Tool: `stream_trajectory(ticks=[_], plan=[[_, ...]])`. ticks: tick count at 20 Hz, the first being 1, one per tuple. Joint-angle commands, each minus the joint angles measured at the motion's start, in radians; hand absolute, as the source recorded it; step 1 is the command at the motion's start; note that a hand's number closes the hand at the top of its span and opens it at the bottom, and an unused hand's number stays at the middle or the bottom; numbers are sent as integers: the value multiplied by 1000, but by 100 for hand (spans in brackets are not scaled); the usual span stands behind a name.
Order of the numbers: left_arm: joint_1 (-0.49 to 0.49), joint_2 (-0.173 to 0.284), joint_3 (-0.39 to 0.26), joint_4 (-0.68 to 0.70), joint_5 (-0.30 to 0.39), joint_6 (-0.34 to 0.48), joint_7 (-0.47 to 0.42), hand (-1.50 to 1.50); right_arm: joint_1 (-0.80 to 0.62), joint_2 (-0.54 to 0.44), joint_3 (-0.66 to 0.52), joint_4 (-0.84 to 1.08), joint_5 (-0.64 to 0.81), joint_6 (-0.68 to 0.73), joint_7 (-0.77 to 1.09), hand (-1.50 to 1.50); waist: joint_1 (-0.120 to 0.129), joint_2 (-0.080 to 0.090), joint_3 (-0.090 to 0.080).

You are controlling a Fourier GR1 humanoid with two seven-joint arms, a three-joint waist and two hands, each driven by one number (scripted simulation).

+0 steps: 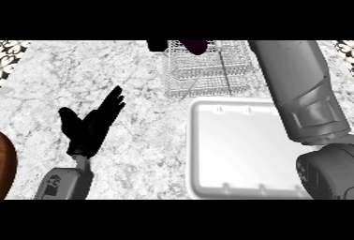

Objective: Pick the eggplant from the tray and place it in the tiered basket

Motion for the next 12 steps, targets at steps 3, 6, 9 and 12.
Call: stream_trajectory(ticks=[3,6,9,12], plan=[[-1,-10,18,6,-8,33,14,0,121,-122,20,-120,-19,151,88,-150,-48,-18,1],[-6,9,47,21,1,28,4,0,212,-183,25,-235,-72,320,74,-150,-63,-20,1],[28,32,67,26,18,4,-6,0,325,-246,32,-332,-118,484,62,-150,-85,-28,1],[83,14,40,-41,1,25,1,0,403,-296,35,-477,-168,614,128,-150,-86,-36,1]])
